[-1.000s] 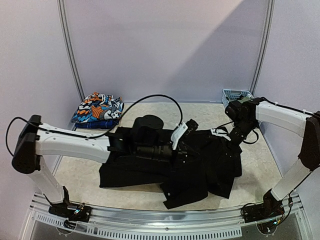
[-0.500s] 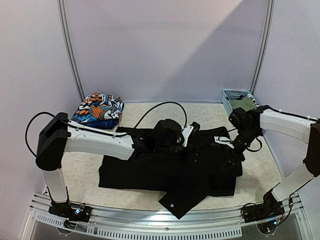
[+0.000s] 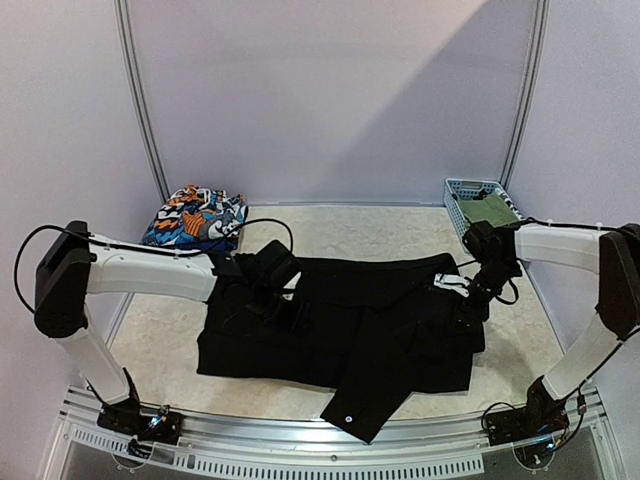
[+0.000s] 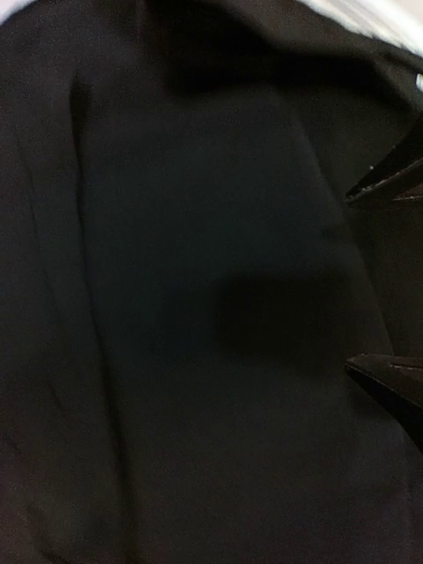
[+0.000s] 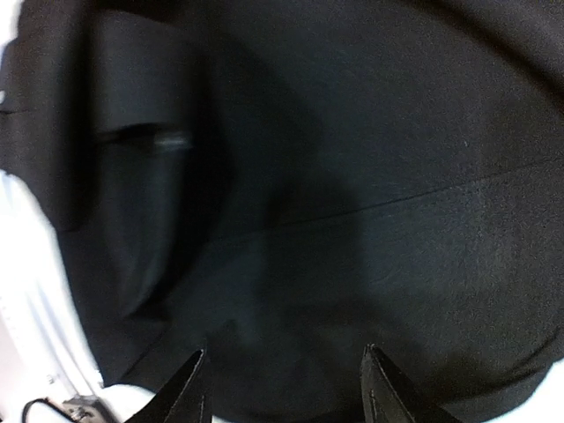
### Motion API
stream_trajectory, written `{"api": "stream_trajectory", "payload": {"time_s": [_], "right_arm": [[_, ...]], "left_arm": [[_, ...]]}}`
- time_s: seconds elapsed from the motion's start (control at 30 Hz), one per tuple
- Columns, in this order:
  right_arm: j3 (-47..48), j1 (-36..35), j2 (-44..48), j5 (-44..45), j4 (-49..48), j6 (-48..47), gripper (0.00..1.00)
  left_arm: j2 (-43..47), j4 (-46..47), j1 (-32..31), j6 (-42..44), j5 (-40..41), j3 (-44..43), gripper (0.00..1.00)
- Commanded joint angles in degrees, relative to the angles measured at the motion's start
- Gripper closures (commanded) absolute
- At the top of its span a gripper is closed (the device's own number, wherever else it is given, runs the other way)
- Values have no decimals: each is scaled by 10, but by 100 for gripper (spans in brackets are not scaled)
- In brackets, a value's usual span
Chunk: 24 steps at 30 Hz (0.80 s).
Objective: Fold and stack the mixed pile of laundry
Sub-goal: Smooth out the flattened shirt at the center of the board, then adjust the flattened shirt at the center of the board.
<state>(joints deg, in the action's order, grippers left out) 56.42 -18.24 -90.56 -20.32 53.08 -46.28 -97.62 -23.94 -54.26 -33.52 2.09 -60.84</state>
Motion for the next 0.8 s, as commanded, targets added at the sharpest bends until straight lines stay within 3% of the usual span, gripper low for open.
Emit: {"api": "stream_trajectory", "payload": {"time_s": [0.0,0.13,0.47,0.63,0.77], "right_arm": [[8,4,-61,52,-62,31,44],[3,23,-108,76,-79,37,47],[-43,50,-120,113,-91,43,51],[-82,49,-86,111,-73,42,52],[-87,40,-45,85,-24,33,53]], "left_arm": [[23,-30,49,-47,53,48,44],[20,-27,84,-84,40,92,48],[61,-1,74,-170,2,207,52],[118,-2,30,-216,22,258,53],[161,-41,21,-194,75,234,53]]}}
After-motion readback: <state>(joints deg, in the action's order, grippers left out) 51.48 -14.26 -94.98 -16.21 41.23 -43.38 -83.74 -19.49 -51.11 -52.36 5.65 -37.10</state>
